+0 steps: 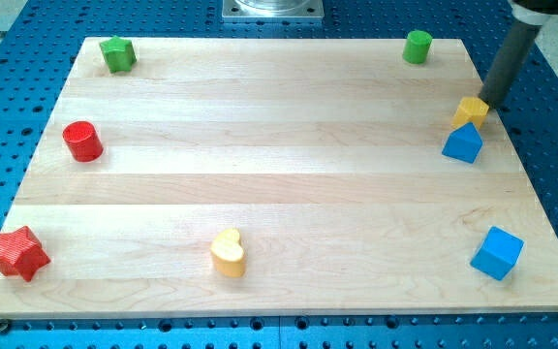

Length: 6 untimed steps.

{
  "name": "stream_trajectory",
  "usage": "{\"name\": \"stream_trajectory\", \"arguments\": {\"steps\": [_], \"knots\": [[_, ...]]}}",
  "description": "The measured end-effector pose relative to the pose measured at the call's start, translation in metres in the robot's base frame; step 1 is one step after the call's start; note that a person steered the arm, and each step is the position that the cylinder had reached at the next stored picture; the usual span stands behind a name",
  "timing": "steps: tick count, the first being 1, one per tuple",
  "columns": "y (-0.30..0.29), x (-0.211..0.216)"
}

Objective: Move the yellow hexagon slightly above the blue triangle

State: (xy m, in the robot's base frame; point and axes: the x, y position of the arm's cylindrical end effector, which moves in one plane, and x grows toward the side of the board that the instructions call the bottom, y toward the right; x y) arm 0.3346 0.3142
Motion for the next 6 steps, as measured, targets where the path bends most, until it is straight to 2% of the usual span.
{"name": "stream_trajectory", "arguments": {"steps": [1,2,4,5,6], "knots": [[0.011,0.021],[-0.021,0.042],[-0.032,0.041],[-0.015,0.015],[-0.052,-0.046]]}}
